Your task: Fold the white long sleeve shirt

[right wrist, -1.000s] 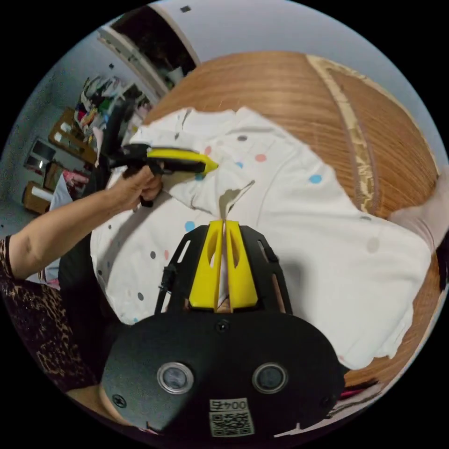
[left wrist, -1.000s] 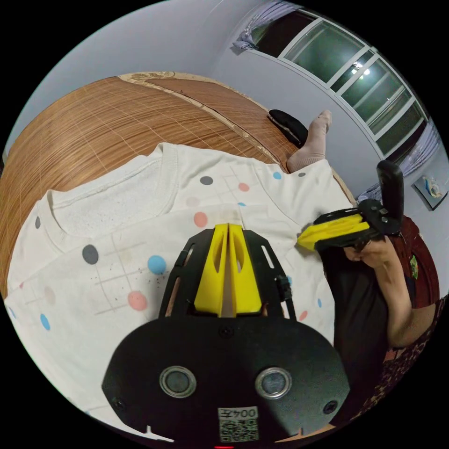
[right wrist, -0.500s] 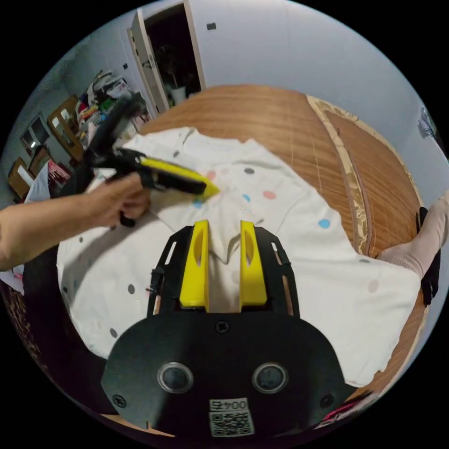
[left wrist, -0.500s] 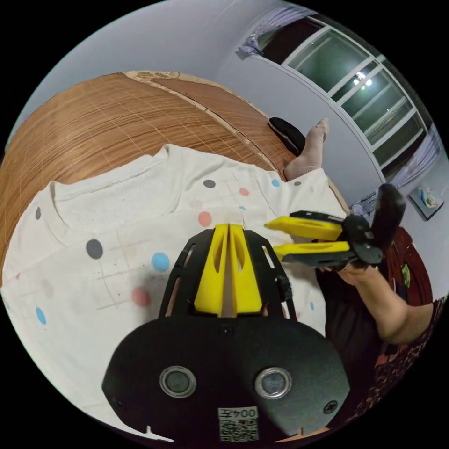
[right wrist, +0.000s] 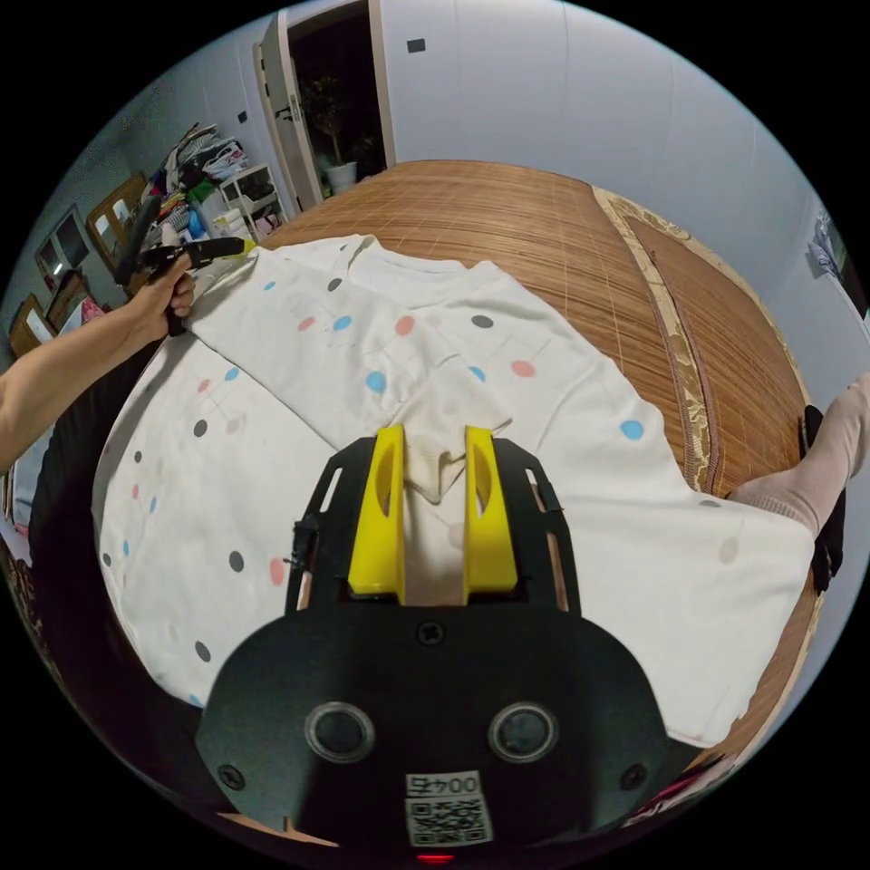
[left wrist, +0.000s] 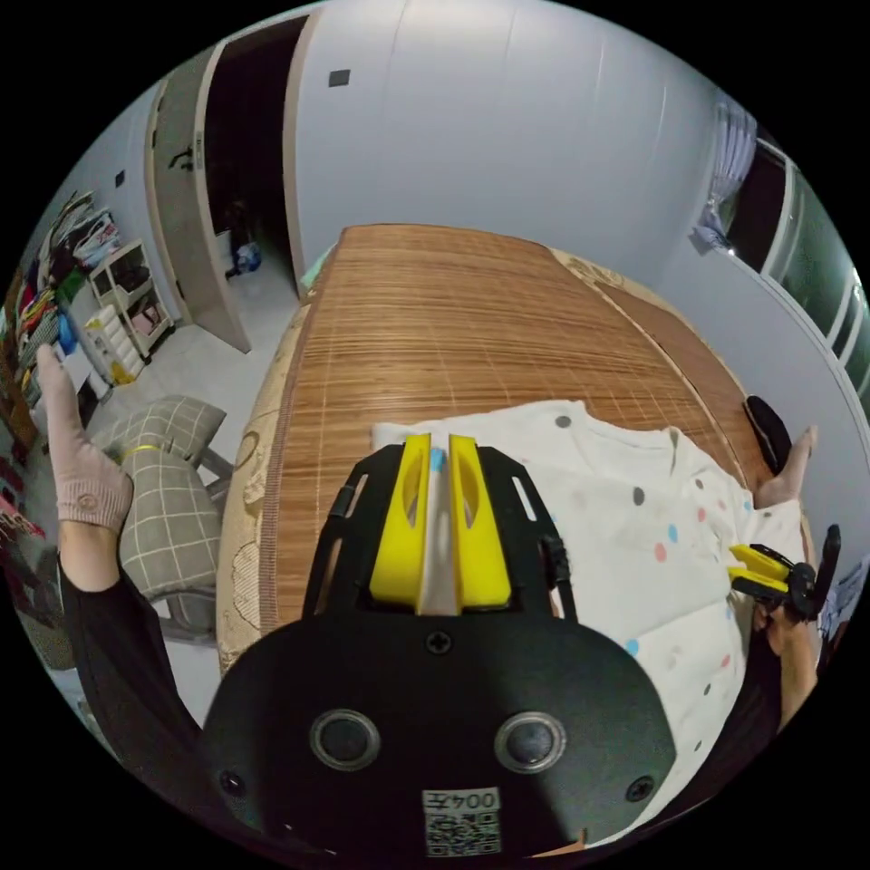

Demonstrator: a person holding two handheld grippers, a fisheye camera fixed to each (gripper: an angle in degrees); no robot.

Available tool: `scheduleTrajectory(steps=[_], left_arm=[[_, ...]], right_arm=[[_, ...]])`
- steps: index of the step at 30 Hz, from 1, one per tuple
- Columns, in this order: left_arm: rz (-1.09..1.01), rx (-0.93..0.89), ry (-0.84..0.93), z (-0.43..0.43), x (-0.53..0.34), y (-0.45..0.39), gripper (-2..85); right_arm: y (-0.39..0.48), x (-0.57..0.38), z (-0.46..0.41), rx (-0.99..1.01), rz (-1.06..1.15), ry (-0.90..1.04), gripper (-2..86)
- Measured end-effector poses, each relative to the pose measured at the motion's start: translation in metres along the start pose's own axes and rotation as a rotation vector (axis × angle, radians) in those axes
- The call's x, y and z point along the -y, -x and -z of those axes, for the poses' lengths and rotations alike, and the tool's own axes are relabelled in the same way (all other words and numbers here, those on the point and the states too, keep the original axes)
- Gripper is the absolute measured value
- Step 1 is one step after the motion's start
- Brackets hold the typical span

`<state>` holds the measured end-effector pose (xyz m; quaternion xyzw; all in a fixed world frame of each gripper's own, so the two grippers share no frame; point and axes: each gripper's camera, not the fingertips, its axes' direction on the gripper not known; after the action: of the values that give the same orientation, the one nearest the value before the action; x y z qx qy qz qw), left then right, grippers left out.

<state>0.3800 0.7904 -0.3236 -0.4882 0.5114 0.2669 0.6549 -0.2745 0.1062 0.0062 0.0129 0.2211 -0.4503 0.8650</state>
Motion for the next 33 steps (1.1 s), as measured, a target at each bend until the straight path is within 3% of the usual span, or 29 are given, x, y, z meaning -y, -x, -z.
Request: scheduleTrajectory(steps=[5, 12, 28, 33], left_arm=[[-0.102, 0.118, 0.133, -0.013, -0.009, 0.003, 5.5], [0.038, -0.06, 0.11, 0.008, -0.028, 0.062, 4.4], [0.002, -0.101, 0.14, 0.06, -0.067, 0.083, 7.3], [-0.069, -0.128, 0.074, 0.121, -0.092, 0.08, 8.6]], right_arm=[[0.001, -0.003, 0.0, 0.008, -0.011, -0.004, 10.8], [0.003, -0.009, 0.002, 0.007, -0.013, -0.007, 11.1], [-0.004, -0.025, 0.014, 0.01, -0.027, -0.014, 11.2], [-0.009, -0.033, 0.02, 0.004, -0.032, -0.017, 11.1]])
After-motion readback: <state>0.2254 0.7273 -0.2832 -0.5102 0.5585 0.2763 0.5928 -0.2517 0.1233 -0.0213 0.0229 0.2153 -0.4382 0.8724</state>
